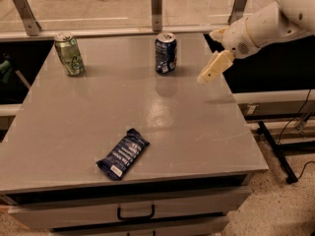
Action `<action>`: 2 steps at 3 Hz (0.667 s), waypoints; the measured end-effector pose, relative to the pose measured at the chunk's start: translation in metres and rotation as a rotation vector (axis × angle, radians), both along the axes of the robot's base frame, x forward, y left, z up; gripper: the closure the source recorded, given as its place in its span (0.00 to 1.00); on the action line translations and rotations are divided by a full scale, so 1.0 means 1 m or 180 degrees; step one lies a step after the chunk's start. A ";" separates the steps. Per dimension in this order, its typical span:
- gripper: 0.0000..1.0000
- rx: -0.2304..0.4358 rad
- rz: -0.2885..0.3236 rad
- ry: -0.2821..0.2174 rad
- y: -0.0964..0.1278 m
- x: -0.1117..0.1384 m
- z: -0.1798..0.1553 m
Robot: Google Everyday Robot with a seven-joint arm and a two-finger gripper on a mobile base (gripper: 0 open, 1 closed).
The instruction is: Knock pepsi can over
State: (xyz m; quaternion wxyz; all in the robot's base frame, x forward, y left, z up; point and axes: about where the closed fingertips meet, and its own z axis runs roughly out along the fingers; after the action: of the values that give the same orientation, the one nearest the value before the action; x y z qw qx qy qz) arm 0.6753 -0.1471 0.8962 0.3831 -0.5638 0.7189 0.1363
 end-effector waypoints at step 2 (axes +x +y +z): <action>0.00 0.0674 0.0314 0.0222 0.051 0.019 -0.004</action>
Offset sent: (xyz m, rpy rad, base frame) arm 0.0269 0.0783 0.0080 0.3296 0.0964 0.1675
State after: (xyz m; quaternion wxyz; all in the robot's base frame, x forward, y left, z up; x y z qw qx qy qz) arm 0.6941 -0.0966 0.8922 0.4080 -0.5499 0.6847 0.2497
